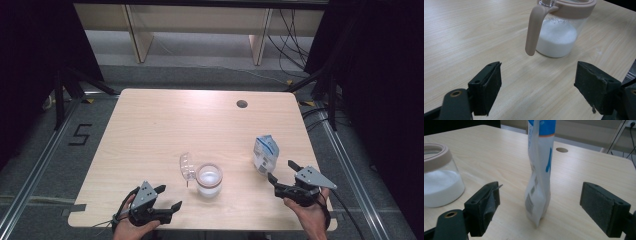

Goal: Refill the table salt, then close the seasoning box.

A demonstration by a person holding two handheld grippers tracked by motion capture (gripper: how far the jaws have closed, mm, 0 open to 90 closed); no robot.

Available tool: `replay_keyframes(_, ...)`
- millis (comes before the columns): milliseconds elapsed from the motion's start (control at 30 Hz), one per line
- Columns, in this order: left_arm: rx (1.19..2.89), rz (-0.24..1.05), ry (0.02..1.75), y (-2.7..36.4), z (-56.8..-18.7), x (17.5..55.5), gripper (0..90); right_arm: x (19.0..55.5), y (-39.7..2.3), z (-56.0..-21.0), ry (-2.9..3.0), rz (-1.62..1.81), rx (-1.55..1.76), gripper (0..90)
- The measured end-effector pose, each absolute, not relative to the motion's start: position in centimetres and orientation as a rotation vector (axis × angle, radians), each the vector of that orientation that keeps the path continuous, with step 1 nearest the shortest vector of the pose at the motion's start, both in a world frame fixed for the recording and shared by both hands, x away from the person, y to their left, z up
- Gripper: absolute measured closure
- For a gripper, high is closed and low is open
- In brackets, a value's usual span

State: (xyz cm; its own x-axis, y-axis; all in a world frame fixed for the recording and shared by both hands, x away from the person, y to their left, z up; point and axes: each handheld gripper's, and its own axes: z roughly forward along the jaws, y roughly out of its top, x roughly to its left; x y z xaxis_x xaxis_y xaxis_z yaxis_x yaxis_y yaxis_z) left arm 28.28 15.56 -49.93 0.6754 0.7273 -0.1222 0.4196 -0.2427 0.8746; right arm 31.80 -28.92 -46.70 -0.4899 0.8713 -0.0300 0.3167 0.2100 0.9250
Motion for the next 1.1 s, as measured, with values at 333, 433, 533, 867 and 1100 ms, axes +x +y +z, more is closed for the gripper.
replay_keyframes(333, 1.879, 0.379, 0.901, 15.5, -50.0, 28.2, 21.0, 29.9, -28.1, -47.2, 1.990, 1.268, 1.095, 16.8)
replay_keyframes(433, 1.882, 0.385, 0.903, 15.5, -50.0, 28.2, 21.0, 29.5, -27.9, -47.2, 2.012, 1.268, 1.089, 16.6)
replay_keyframes(533, 1.874, 0.379, 0.905, 15.5, -50.0, 28.3, 21.0, 29.2, -27.8, -47.4, 2.023, 1.267, 1.093, 16.0)
replay_keyframes(867, 1.886, 0.388, 0.891, 15.6, -50.0, 28.2, 20.9, 27.9, -27.4, -47.7, 2.072, 1.229, 1.073, 16.0)
replay_keyframes(1100, 1.879, 0.380, 0.907, 15.5, -50.0, 28.2, 21.1, 27.4, -26.9, -48.1, 2.136, 1.241, 1.065, 16.2)
